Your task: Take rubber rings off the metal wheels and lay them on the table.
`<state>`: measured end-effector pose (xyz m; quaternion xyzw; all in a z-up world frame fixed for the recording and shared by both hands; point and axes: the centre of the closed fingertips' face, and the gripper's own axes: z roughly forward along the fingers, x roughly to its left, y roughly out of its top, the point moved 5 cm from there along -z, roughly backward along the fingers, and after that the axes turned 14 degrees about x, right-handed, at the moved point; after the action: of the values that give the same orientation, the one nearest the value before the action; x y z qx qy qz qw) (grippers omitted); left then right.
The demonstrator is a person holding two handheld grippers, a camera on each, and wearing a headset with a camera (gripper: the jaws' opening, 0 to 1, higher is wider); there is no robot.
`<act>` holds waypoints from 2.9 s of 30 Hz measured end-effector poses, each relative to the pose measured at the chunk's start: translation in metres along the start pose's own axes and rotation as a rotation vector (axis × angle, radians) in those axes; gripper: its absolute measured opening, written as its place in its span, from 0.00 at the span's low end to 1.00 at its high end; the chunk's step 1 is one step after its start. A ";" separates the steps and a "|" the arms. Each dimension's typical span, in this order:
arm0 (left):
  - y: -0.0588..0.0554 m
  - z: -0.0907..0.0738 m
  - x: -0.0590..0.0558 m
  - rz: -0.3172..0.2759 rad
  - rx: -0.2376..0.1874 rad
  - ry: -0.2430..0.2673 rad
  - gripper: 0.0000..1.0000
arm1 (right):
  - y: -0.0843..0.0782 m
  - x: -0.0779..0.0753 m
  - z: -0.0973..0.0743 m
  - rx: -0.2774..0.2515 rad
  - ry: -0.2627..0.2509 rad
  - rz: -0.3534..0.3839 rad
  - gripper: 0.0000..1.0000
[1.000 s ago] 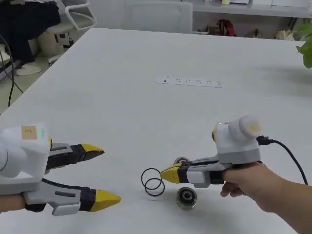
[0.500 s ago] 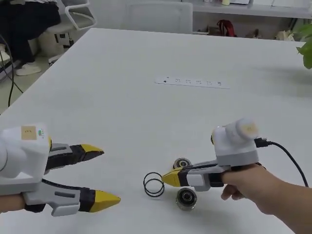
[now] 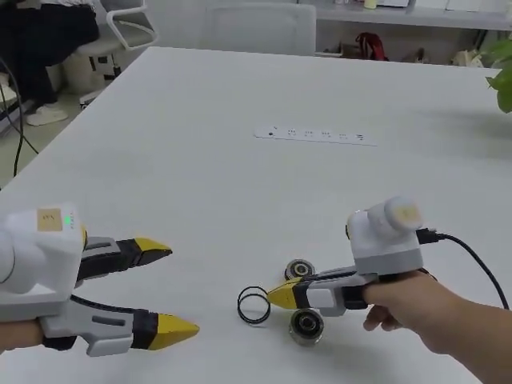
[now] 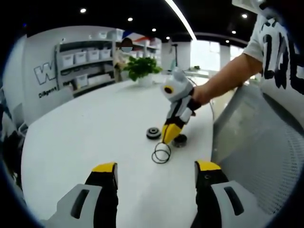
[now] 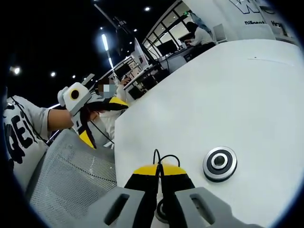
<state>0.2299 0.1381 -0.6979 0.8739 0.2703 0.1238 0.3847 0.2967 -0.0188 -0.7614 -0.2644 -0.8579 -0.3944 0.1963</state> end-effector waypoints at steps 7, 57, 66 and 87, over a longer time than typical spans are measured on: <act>-0.001 -0.001 0.002 -0.003 -0.002 0.003 0.67 | -0.001 -0.002 0.001 0.006 -0.009 0.003 0.00; 0.002 -0.002 0.001 0.003 0.003 0.005 0.67 | 0.002 -0.007 -0.001 -0.014 -0.086 -0.045 0.16; 0.002 -0.003 0.001 0.001 -0.001 0.007 0.67 | 0.004 -0.007 -0.004 -0.029 -0.090 -0.046 0.20; 0.002 -0.002 0.004 0.000 -0.002 0.012 0.67 | 0.012 0.000 -0.011 -0.070 -0.082 -0.066 0.26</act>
<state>0.2330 0.1407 -0.6951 0.8728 0.2724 0.1293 0.3838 0.3057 -0.0210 -0.7480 -0.2586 -0.8591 -0.4195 0.1382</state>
